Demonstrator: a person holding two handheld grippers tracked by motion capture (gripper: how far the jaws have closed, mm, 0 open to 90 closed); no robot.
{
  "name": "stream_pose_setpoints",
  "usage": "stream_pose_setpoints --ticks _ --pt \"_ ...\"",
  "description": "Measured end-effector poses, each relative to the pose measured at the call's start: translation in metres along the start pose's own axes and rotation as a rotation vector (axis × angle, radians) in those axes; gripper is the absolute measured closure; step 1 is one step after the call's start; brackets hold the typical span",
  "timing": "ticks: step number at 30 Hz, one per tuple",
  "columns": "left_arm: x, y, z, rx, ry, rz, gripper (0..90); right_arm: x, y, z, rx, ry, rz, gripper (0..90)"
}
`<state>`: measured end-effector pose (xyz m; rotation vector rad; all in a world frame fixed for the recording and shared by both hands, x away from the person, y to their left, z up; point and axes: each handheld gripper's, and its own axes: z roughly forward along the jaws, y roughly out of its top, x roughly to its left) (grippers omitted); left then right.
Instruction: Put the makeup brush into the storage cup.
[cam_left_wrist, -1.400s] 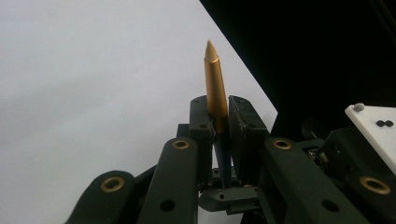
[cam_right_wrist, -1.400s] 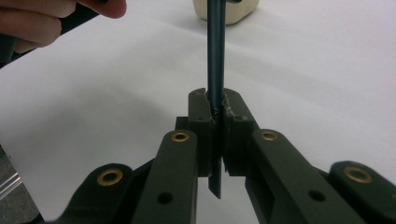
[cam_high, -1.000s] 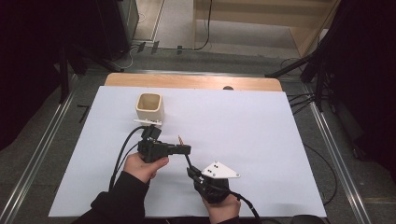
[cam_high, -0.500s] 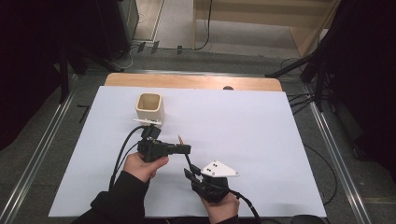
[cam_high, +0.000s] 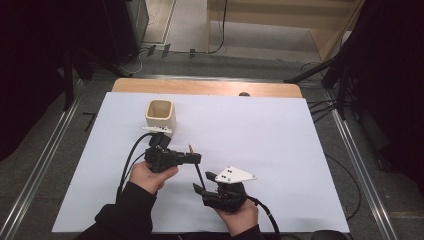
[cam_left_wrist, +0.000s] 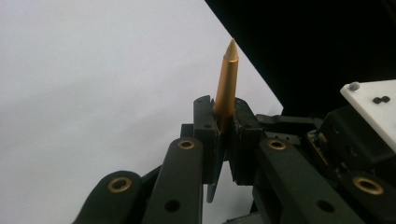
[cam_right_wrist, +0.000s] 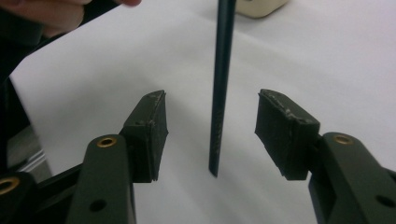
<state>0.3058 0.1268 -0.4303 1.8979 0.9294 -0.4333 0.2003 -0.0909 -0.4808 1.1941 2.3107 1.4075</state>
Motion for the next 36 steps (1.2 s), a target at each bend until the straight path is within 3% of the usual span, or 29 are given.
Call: stream_pose_setpoints --ticks 4,9,12,18,19,24,29,33,36 --pt "0.000 0.001 -0.003 0.003 0.021 0.022 84.0 -0.005 0.007 0.001 0.036 0.028 -0.025 42.3" --pt "0.003 0.001 -0.005 0.020 0.028 0.033 83.9 -0.014 0.012 0.000 0.039 0.087 -0.012 37.2" --pt "0.005 0.001 -0.005 0.031 0.031 0.032 83.9 -0.016 0.013 0.001 0.063 0.118 -0.043 34.4" --pt "0.007 0.000 -0.003 0.057 0.030 0.044 83.9 -0.025 0.019 0.003 0.113 0.221 -0.050 27.8" --pt "0.007 0.000 -0.003 0.057 0.030 0.044 83.8 -0.025 0.019 0.003 0.113 0.221 -0.050 27.8" --pt "0.009 0.000 -0.002 0.083 0.015 0.057 83.8 -0.036 0.026 0.001 0.127 0.301 -0.077 25.0" --pt "0.010 0.003 -0.004 0.095 -0.002 0.083 83.7 -0.045 0.027 0.000 0.133 0.349 -0.064 25.1" --pt "0.012 0.006 -0.002 0.132 -0.024 0.105 83.7 -0.052 0.028 -0.002 0.122 0.381 -0.083 26.2" --pt "0.012 0.007 0.001 0.159 -0.037 0.129 83.7 -0.056 0.029 -0.003 0.105 0.402 -0.071 27.1"
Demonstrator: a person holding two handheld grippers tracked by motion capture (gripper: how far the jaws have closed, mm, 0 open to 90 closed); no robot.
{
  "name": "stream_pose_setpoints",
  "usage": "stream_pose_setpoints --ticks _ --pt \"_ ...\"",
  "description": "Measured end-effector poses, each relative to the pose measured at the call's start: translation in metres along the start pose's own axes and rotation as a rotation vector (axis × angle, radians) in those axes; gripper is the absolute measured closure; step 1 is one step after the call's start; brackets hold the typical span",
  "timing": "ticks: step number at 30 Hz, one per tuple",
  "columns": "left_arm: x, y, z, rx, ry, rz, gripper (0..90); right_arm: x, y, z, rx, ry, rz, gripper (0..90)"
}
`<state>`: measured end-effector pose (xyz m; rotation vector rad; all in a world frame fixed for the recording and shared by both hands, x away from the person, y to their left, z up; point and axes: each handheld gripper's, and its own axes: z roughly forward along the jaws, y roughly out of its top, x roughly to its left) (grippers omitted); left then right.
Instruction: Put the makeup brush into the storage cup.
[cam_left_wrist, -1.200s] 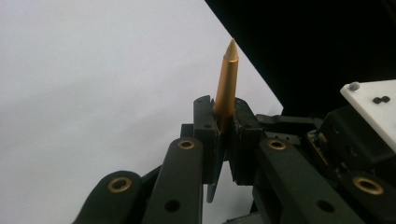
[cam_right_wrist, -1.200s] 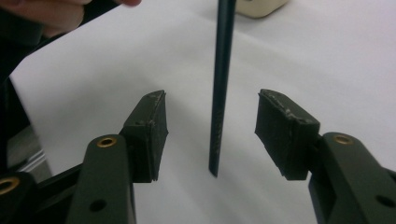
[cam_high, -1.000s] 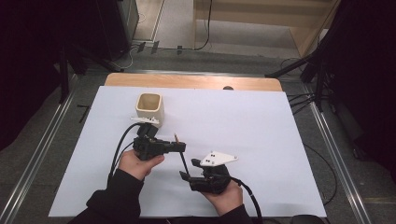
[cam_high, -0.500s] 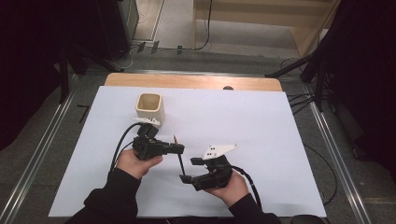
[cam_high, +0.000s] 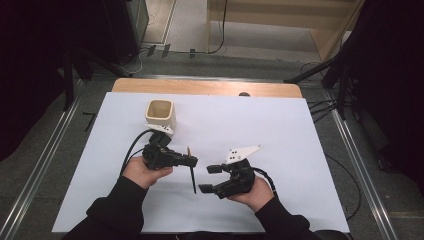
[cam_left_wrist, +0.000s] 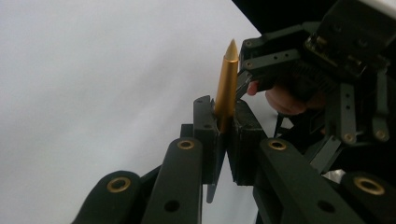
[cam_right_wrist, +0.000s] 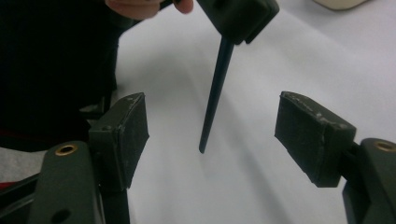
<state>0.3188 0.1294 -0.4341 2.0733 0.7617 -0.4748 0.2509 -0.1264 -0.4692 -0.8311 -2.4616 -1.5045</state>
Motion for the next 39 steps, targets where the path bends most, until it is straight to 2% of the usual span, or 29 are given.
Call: stream_pose_setpoints --ticks 3,9,15,26,30,33,39 --pt "-0.001 0.001 0.001 0.017 -0.007 0.016 83.6 0.000 -0.001 0.000 -0.010 0.024 0.005 27.2" --pt "-0.005 0.000 0.003 0.037 -0.035 0.055 83.4 0.001 -0.002 0.003 -0.008 0.028 0.011 27.7" --pt "-0.008 0.002 0.006 0.059 -0.075 0.088 83.4 0.002 -0.002 0.006 -0.039 0.058 0.027 31.3" --pt "-0.009 0.004 0.007 0.043 -0.123 0.104 83.3 0.002 -0.002 0.011 -0.050 0.067 0.053 40.7" --pt "-0.011 0.004 0.007 0.040 -0.133 0.113 83.3 0.002 -0.002 0.013 -0.044 0.068 0.054 50.2" --pt "-0.013 0.005 0.007 0.038 -0.139 0.118 83.3 0.001 -0.002 0.016 -0.037 0.085 0.090 58.3" --pt "-0.015 0.004 0.007 0.023 -0.142 0.121 83.3 0.003 -0.003 0.019 -0.031 0.084 0.091 77.4"
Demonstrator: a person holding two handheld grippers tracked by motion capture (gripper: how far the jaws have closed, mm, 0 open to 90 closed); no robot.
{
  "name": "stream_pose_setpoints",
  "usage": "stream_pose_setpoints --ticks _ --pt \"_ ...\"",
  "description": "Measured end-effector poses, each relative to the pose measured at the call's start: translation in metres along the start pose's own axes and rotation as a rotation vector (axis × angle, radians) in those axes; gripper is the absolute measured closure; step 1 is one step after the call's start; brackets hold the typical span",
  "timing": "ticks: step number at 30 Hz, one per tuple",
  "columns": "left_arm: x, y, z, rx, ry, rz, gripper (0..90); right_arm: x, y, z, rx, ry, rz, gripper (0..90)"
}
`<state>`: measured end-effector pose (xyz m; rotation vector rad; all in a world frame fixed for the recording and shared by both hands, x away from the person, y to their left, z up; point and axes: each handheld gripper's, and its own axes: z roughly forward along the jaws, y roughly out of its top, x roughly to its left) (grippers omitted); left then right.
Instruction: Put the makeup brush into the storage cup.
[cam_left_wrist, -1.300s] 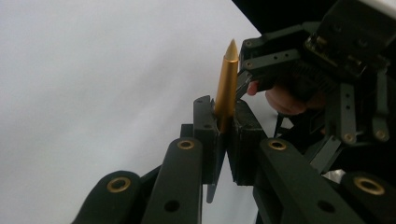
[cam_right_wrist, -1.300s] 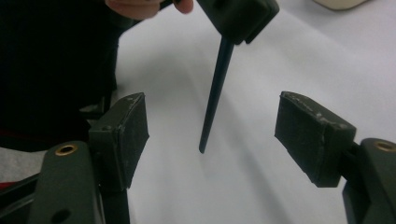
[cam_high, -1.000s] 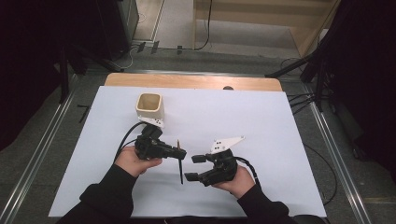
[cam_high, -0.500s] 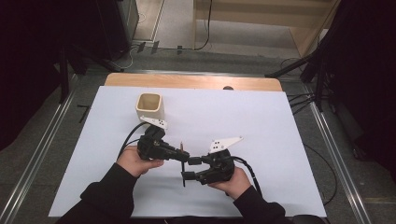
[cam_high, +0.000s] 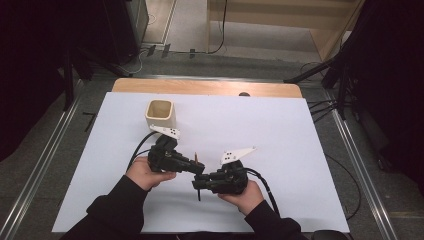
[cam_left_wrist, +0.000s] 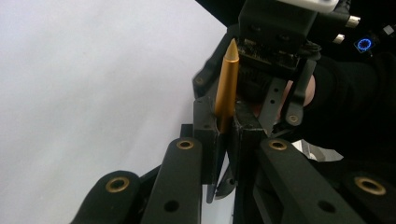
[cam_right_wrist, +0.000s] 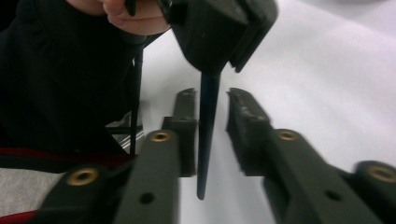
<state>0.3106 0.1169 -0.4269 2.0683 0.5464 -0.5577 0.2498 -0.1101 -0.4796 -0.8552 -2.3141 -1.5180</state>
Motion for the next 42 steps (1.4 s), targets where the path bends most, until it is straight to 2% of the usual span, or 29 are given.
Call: stream_pose_setpoints --ticks 2,6,11,13,20,26,29,37,42 --pt "0.000 0.000 0.000 -0.003 0.004 0.006 83.3 0.001 0.000 0.000 0.002 0.002 0.000 83.5" --pt "0.000 0.000 0.000 -0.007 0.003 0.008 83.2 0.001 0.001 0.001 0.009 0.005 0.024 84.1" --pt "0.000 -0.001 0.000 -0.011 0.008 0.016 82.9 0.002 0.002 0.000 0.009 -0.004 0.022 84.3" --pt "-0.001 -0.001 0.000 -0.015 0.015 0.031 82.2 0.002 0.002 0.000 0.010 -0.009 0.022 84.3" --pt "-0.004 -0.002 -0.002 -0.040 0.049 0.065 66.8 0.001 0.002 0.000 0.020 -0.033 0.019 84.3" --pt "-0.006 -0.004 -0.005 -0.099 0.095 0.112 44.8 0.000 0.002 -0.001 0.030 -0.056 0.030 84.3" --pt "-0.006 -0.007 -0.007 -0.127 0.112 0.127 37.9 -0.001 0.003 -0.002 0.029 -0.061 0.035 84.3" --pt "-0.004 -0.012 -0.008 -0.149 0.141 0.147 31.1 -0.001 0.002 -0.005 0.024 -0.083 0.030 84.3" --pt "-0.005 -0.015 -0.008 -0.170 0.146 0.132 31.3 -0.001 0.001 -0.004 0.018 -0.095 0.032 84.2"
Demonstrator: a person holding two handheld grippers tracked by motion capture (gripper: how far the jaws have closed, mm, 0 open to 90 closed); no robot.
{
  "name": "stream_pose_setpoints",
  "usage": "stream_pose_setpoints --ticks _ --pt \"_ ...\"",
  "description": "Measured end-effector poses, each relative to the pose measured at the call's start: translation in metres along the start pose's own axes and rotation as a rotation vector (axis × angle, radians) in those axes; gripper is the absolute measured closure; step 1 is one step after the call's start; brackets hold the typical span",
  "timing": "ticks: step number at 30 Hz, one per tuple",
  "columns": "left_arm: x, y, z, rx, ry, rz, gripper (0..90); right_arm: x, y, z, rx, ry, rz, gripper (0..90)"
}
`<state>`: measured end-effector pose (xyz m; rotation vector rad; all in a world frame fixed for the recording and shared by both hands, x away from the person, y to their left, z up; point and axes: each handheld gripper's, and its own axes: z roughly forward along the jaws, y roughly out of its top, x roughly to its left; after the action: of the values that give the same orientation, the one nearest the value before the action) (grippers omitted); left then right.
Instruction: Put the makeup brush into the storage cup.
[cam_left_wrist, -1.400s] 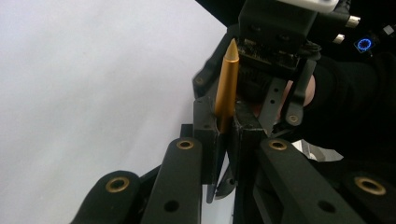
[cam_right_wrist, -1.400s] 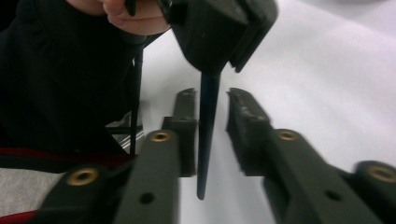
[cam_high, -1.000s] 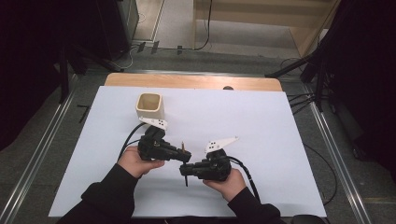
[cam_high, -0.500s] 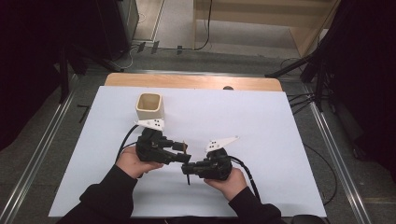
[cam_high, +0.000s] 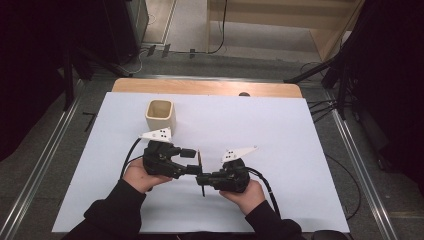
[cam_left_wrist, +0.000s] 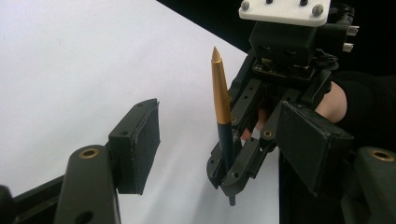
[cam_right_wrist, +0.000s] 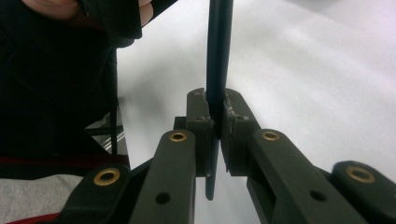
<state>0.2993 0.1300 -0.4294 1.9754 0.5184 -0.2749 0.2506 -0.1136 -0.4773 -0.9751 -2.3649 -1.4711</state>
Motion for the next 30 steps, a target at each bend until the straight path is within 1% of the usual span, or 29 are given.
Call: stream_pose_setpoints --ticks 3,5,6,7,8,10,14,17,20,21,23,27,28,29,30 --pt "0.000 -0.001 0.001 0.001 -0.001 -0.008 31.8 0.000 0.000 0.000 -0.004 -0.003 0.004 84.2" --pt "-0.001 -0.002 0.002 0.002 0.007 -0.013 32.3 0.000 -0.001 0.000 -0.005 -0.006 0.005 84.2" --pt "-0.002 -0.003 0.001 -0.003 0.021 -0.009 33.4 0.000 -0.001 0.000 -0.006 -0.006 0.008 84.2" --pt "-0.002 -0.004 0.001 -0.019 0.024 -0.010 35.9 0.001 -0.001 0.000 -0.005 -0.007 0.012 84.2" --pt "-0.002 -0.005 0.001 -0.025 0.016 -0.018 38.6 0.001 -0.001 0.000 -0.007 -0.010 0.016 84.2" --pt "-0.003 -0.006 0.003 -0.030 0.021 -0.033 39.0 0.001 -0.002 0.001 -0.008 -0.012 0.020 84.2" --pt "-0.002 -0.007 0.007 -0.015 0.011 -0.051 40.6 0.002 -0.002 0.002 -0.013 -0.017 0.025 84.2" --pt "-0.002 -0.006 0.009 -0.007 0.011 -0.064 43.3 0.002 -0.002 0.002 -0.010 -0.020 0.033 84.2" --pt "-0.002 -0.006 0.010 -0.004 0.019 -0.071 46.8 0.002 -0.003 0.003 -0.010 -0.025 0.035 84.2" --pt "-0.002 -0.005 0.011 -0.005 0.024 -0.084 49.1 0.002 -0.003 0.003 -0.012 -0.025 0.037 84.2" --pt "-0.002 -0.005 0.011 -0.007 0.030 -0.087 52.3 0.002 -0.003 0.004 -0.013 -0.027 0.036 84.2" --pt "-0.003 -0.005 0.011 -0.030 0.040 -0.116 61.0 0.002 -0.002 0.004 -0.017 -0.030 0.043 84.2" --pt "-0.003 -0.004 0.011 -0.032 0.035 -0.132 62.4 0.002 -0.002 0.004 -0.018 -0.030 0.044 84.2" --pt "-0.003 -0.004 0.012 -0.032 0.029 -0.138 64.5 0.002 -0.002 0.004 -0.018 -0.031 0.045 84.2" --pt "-0.003 -0.005 0.012 -0.029 0.033 -0.137 65.7 0.003 -0.002 0.004 -0.019 -0.031 0.046 84.2"
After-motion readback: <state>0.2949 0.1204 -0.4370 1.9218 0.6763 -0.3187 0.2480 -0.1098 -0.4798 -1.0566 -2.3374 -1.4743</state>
